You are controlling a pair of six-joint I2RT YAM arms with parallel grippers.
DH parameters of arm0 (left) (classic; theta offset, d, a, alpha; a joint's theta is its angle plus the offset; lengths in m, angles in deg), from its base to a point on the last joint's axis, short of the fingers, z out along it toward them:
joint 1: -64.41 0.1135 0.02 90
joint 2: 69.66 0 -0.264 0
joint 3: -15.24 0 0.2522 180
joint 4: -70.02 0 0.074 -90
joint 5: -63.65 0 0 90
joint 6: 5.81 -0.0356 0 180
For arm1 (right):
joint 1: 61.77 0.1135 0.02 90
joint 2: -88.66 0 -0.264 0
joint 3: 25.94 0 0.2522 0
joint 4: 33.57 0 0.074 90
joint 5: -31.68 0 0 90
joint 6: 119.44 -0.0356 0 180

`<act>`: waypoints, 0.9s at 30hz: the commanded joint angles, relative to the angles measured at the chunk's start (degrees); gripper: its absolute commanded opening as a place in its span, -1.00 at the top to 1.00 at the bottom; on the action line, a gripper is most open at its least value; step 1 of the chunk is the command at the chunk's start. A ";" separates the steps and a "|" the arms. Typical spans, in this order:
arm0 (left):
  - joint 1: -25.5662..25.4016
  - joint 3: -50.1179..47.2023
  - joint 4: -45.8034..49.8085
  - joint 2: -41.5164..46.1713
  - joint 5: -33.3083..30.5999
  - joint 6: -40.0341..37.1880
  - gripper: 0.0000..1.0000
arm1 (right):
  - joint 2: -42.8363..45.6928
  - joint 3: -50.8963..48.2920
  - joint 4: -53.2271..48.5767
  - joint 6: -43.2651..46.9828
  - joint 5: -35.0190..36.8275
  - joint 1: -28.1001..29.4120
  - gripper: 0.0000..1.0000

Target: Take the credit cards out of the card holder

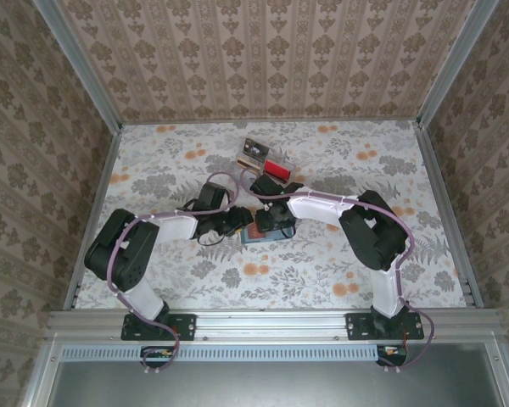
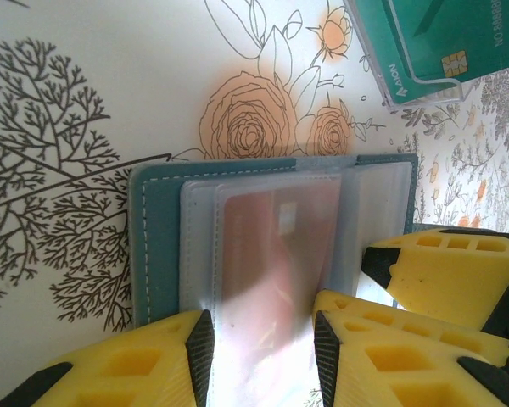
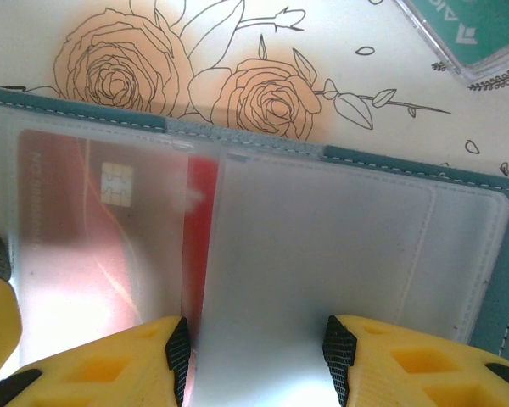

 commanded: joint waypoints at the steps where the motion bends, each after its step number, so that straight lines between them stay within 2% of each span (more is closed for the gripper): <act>1: -0.07 1.91 5.88 -0.05 -2.03 -3.17 0.20 | -3.81 -3.52 -2.65 0.52 -2.18 -0.43 -0.02; 6: -0.51 3.11 8.18 -0.52 -3.03 -4.49 0.21 | -3.91 -3.52 -2.65 0.52 -2.20 -0.43 -0.02; 18: -1.98 4.66 7.02 -2.30 -1.41 -5.24 0.24 | -4.06 -3.53 -2.57 0.61 -2.53 -0.47 -0.01; 27: -1.70 3.60 5.87 -0.60 -1.12 -5.18 0.41 | -2.89 -3.21 -2.39 0.70 -2.90 -0.85 0.00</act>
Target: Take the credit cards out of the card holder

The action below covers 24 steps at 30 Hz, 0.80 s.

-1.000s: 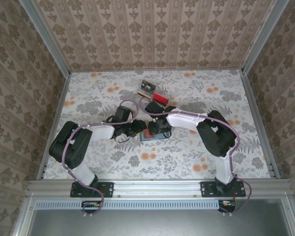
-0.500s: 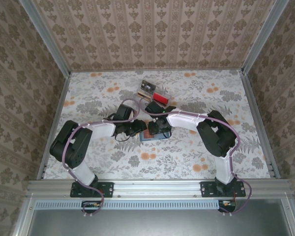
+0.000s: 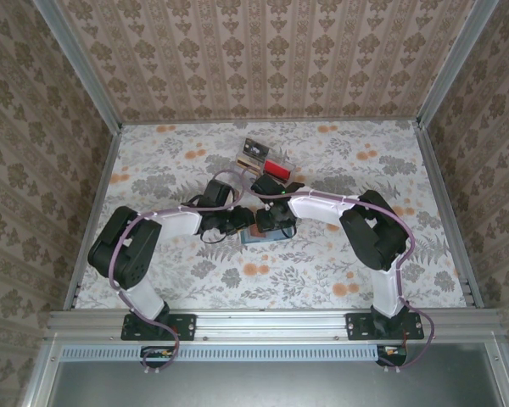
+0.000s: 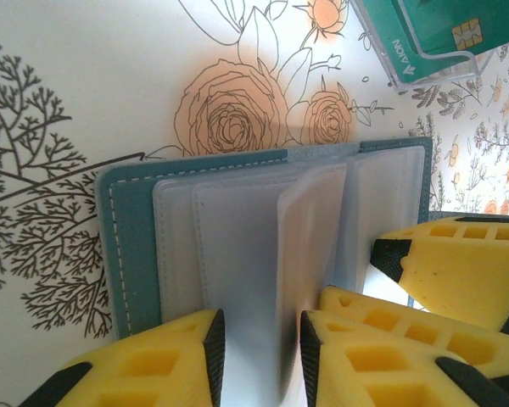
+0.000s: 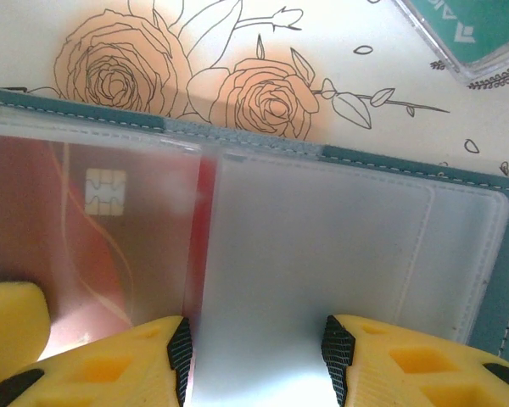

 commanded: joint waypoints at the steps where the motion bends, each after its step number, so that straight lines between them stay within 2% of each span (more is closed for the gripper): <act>1: -0.12 -0.11 0.97 0.87 -0.09 -1.76 0.42 | -3.05 -3.08 -2.48 0.69 -2.03 -0.43 0.00; 17: -0.12 0.73 3.70 3.84 -0.50 -5.47 0.71 | -1.36 -4.04 -1.37 0.52 -2.56 -0.56 0.00; 24: -0.08 1.37 8.44 5.27 -2.58 -7.84 0.88 | 4.09 -5.54 2.02 -0.83 -5.73 -1.31 -0.04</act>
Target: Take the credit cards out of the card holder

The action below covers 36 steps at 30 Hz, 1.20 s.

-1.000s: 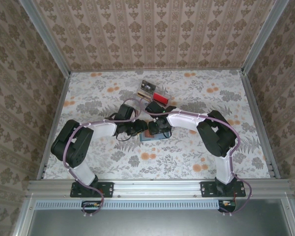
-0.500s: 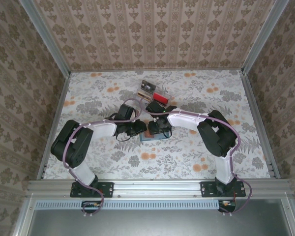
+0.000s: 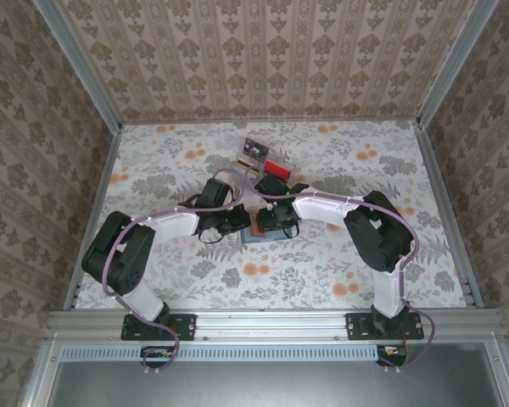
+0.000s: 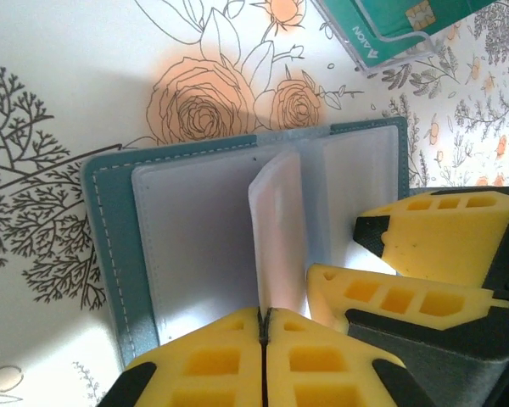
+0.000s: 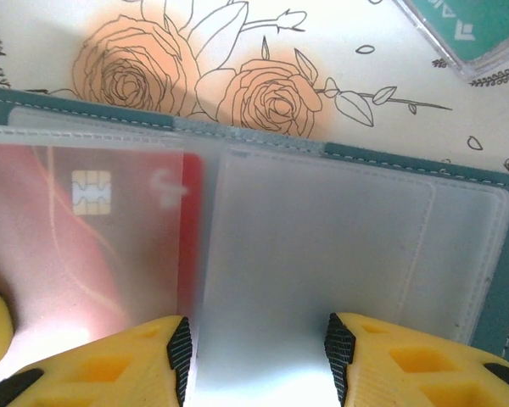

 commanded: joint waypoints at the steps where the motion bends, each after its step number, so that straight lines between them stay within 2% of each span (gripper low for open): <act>1: -0.02 1.53 6.47 2.58 -2.96 -3.86 0.89 | 3.30 -2.84 -0.72 -1.10 -3.53 -0.60 -0.06; 6: 0.32 1.82 11.78 6.56 -4.67 -6.21 0.90 | 10.72 -5.05 1.75 -1.04 -5.30 -1.84 -0.27; 9: 0.52 1.52 10.65 6.97 -2.39 -4.84 0.79 | 14.66 -6.88 2.70 -0.26 -5.27 -3.45 -0.36; 16: -1.01 0.09 -4.56 3.54 5.84 2.85 0.14 | 20.17 -10.10 4.36 -0.22 -3.66 -5.40 -0.45; 21: -2.12 1.25 -11.13 -0.27 10.34 6.00 0.00 | 21.96 -11.94 5.46 -0.51 -2.75 -5.58 -0.46; 25: -1.14 -0.84 -15.47 -0.17 11.04 9.69 -0.04 | 22.49 -12.74 6.26 -0.21 -3.91 -5.58 -0.46; 30: 1.75 -4.40 -14.56 3.15 8.77 10.94 -0.05 | 20.51 -12.09 6.30 -0.11 -7.05 -5.50 -0.36; 36: 3.50 -6.72 -8.93 5.51 5.37 9.38 0.04 | 15.21 -8.15 4.52 -1.40 -8.52 -3.75 0.03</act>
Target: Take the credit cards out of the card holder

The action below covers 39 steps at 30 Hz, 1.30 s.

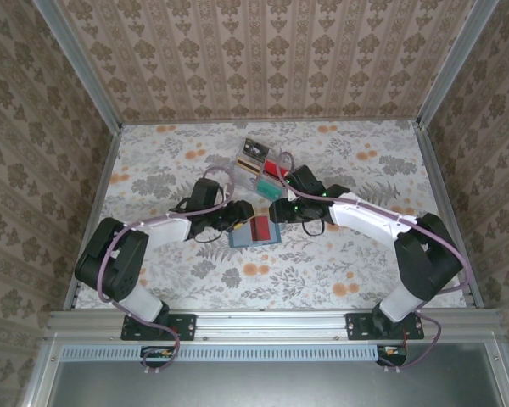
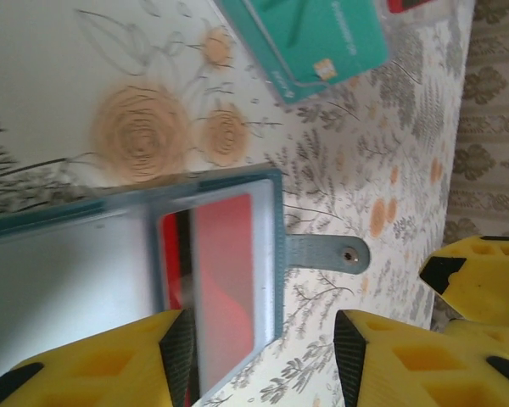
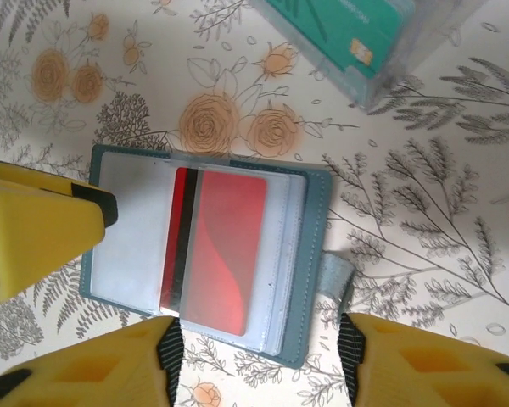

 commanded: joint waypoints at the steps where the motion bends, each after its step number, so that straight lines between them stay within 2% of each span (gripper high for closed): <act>1: 0.23 -1.24 2.73 1.82 -1.63 -0.21 0.05 | -3.97 3.50 -1.39 -1.40 -1.81 1.46 0.08; 12: -2.06 0.74 4.03 -2.33 -3.04 -0.88 0.24 | -13.22 8.49 -4.67 -4.36 -1.68 3.49 0.36; 26: -2.41 3.38 1.41 -8.36 0.63 -1.66 0.39 | -18.50 9.46 -6.84 -3.77 -1.74 3.51 0.39; 39: -1.80 3.05 -1.36 -8.44 3.00 -1.75 0.59 | -19.52 9.44 -7.81 -3.83 -0.81 3.54 0.41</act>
